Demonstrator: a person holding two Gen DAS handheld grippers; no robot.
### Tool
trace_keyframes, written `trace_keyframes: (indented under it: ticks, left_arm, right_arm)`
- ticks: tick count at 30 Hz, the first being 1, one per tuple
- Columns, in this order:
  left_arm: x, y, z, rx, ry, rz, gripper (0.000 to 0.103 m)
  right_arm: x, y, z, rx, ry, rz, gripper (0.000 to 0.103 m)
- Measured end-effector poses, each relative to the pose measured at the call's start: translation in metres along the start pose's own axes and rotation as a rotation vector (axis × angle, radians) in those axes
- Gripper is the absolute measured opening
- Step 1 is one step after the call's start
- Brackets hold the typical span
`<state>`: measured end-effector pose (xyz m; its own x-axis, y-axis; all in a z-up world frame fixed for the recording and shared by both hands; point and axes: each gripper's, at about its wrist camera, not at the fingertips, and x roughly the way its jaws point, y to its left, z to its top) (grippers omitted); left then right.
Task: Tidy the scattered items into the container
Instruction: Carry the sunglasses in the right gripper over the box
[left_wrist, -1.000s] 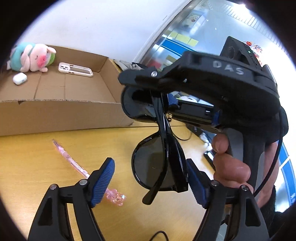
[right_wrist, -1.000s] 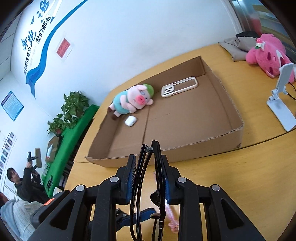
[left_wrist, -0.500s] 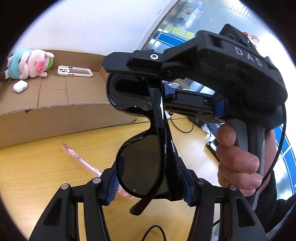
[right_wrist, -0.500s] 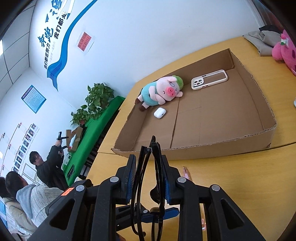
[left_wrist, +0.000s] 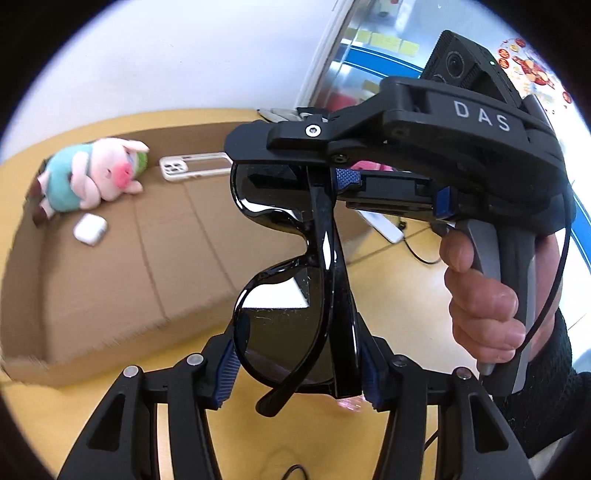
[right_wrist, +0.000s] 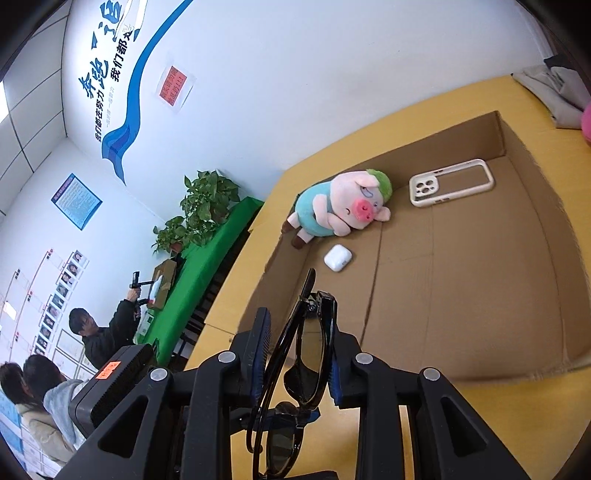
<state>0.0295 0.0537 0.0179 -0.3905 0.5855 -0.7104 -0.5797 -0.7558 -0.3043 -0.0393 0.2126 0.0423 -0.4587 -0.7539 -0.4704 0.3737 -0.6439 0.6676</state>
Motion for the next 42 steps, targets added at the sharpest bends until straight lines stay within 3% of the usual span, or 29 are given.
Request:
trace_keyframes:
  ticks: [8,17,29,42]
  left_arm:
    - [0.016,0.058,0.065,-0.031,0.063,0.024,0.053]
    - [0.079,0.115,0.111,-0.125,0.194,0.019,0.053]
    - [0.151,0.156,0.114,-0.206,0.355,0.036,0.053]
    - [0.166,0.151,0.106,-0.223,0.398,0.09,0.053]
  right_arm:
    - [0.05,-0.005,0.069,0.004,0.029,0.003,0.029]
    - [0.118,-0.07,0.124,0.128,0.11,-0.015,0.03]
    - [0.179,-0.148,0.126,0.302,0.212,-0.08,0.03]
    - [0.19,-0.171,0.113,0.372,0.217,-0.134,0.033]
